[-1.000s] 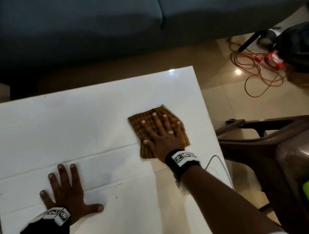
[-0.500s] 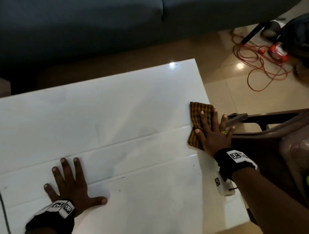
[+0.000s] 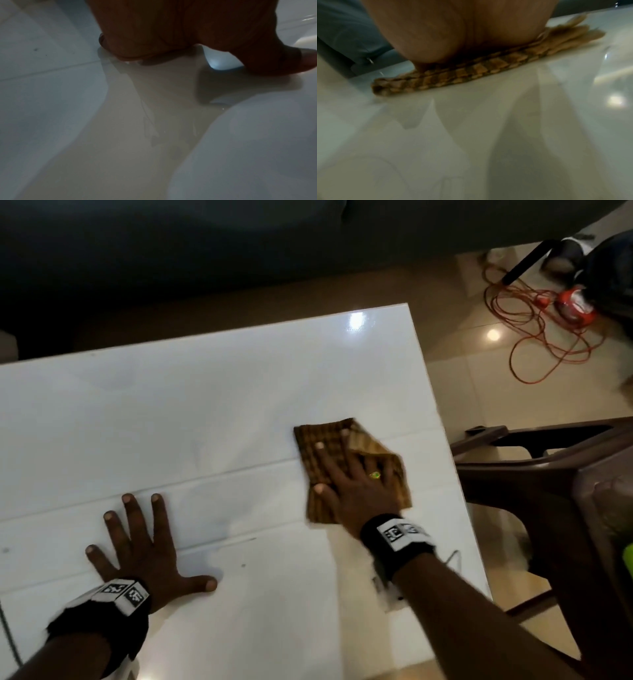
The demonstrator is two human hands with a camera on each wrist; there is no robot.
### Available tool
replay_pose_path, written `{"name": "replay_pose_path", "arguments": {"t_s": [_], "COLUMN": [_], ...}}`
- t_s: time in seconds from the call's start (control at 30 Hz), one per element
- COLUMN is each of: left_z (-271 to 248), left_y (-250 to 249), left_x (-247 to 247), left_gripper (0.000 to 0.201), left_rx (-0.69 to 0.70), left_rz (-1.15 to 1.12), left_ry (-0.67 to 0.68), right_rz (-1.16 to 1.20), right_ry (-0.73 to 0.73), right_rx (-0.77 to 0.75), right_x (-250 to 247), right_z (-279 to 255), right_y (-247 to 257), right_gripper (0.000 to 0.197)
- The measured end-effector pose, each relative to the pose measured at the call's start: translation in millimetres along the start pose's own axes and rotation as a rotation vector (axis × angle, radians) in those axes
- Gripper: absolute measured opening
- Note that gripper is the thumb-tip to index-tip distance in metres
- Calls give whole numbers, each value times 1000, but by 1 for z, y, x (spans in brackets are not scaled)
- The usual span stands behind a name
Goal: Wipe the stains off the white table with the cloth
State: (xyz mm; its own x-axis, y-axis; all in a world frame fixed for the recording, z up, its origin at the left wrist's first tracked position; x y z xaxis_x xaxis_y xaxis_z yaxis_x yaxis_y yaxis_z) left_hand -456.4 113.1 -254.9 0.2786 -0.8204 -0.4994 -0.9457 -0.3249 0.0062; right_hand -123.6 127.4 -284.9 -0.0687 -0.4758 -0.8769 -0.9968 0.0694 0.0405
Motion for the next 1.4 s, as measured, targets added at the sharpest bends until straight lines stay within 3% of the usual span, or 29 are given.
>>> {"name": "replay_pose_path", "arguments": {"t_s": [0.1, 0.17, 0.3, 0.47, 0.53, 0.63, 0.77, 0.87, 0.97, 1.03, 1.1, 1.2, 1.3, 1.4], "left_z": [1, 3, 4, 6, 3, -5, -4, 0, -1, -5, -7, -9, -8, -7], "left_y": [0, 2, 6, 18, 34, 73, 164, 241, 285, 296, 298, 308, 330, 351], "left_x": [1, 2, 3, 5, 7, 9, 7, 9, 16, 20, 24, 27, 28, 36], "left_gripper": [172, 174, 173, 160, 145, 127, 127, 144, 159, 163, 164, 163, 163, 159], "left_rx": [38, 71, 92, 189, 275, 345, 162, -17, -198, -278, -316, -316, -318, -316], "left_rz": [-19, -32, -49, -71, -82, -138, -239, -356, -443, -524, -583, -629, -648, -681], "left_ry": [-28, -67, -120, -170, -200, -255, -345, -405, -395, -405, -401, -377, -354, -370], "right_rz": [-41, -26, -19, -55, -75, -95, -8, 29, -45, -56, -59, -116, -49, -1], "right_ry": [51, 65, 13, 24, 50, 71, 110, 74, 44, 44, 43, 63, 95, 85], "right_rx": [107, 149, 210, 2, -35, -21, 171, 234, 82, -75, -172, -136, 72, 174], "right_x": [0, -1, 6, 14, 15, 7, 1, 9, 22, 32, 38, 34, 19, 18], "right_z": [3, 6, 1, -16, -17, -14, -15, -16, -18, -26, -32, -27, -20, -19], "right_y": [-65, -79, -22, 123, 135, 101, 98, 152, 243, 316, 355, 329, 277, 290], "right_gripper": [66, 66, 71, 71, 69, 69, 70, 73, 76, 76, 75, 71, 68, 72]}}
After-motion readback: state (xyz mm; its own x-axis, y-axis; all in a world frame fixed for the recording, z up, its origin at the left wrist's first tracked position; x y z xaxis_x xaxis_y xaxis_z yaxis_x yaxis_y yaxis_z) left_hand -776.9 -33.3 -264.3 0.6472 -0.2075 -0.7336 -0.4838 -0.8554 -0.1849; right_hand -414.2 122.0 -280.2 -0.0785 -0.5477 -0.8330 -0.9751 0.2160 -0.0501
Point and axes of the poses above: each hand's wrist, its own z-axis towards the middle knuckle, its own x-axis out of the palm, y = z × x, the point moved 3 cm from there along z, towards the middle knuckle, and after that the axes turned 10 degrees about -z, right-handed, at the moved point
